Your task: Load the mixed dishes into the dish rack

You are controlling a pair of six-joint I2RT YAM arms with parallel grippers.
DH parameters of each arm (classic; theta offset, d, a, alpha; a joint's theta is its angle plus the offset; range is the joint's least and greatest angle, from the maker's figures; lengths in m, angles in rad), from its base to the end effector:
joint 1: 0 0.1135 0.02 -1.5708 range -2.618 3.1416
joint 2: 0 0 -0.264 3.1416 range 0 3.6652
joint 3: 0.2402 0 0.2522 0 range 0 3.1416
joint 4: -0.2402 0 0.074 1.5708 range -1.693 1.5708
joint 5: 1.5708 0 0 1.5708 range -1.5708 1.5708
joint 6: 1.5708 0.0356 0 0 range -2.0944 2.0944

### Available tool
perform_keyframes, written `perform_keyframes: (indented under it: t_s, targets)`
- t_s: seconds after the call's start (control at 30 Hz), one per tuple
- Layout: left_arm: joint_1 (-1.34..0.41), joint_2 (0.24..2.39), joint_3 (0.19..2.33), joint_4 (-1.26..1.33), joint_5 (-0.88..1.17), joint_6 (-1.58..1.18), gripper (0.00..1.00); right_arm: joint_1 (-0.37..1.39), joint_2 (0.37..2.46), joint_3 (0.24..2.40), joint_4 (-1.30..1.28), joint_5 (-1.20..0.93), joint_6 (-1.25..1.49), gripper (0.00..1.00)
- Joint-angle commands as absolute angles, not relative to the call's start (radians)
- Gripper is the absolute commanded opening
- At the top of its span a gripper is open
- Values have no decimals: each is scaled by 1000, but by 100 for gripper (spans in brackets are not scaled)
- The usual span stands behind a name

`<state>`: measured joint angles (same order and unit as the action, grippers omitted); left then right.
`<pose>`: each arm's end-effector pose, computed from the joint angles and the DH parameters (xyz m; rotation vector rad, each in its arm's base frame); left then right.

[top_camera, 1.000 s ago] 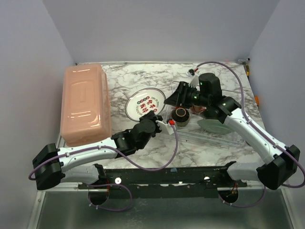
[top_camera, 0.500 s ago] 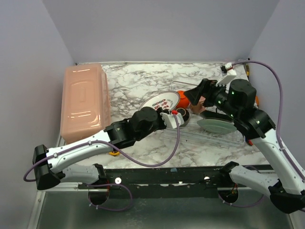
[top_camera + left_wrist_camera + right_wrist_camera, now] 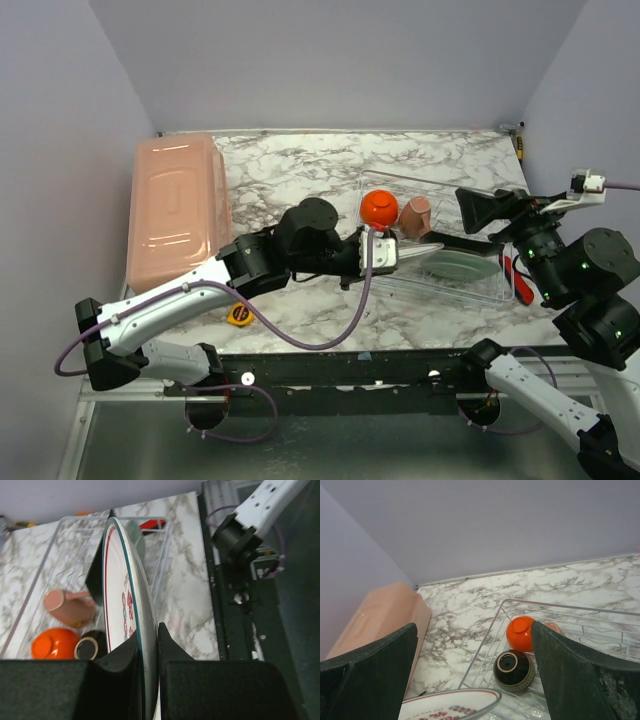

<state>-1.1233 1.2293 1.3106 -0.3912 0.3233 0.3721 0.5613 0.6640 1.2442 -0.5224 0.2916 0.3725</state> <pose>0.1081 -0.2515 0.4091 1.4834 1.2612 -0.8109 0.0833 0.0403 0.4669 0.0922 1.5357 0.5257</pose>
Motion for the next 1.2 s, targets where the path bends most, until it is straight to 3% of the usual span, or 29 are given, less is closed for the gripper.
perform_keyframes:
  t_s: [0.0,0.2,0.6,1.17]
  targets:
    - [-1096,1324,1420,-377,663,308,0,563,639,1231,-516,363,315,97]
    - [-1090,1523,1625,-488,829,299,0,563,611,1235,-529,371,290,97]
    - [-1088,1878,2018,-621,892,327,0,563,541,1227,-529,400,264,97]
    - [-1063,2076,2171,-565,905,277,0,564,453,1195,-490,443,233,97]
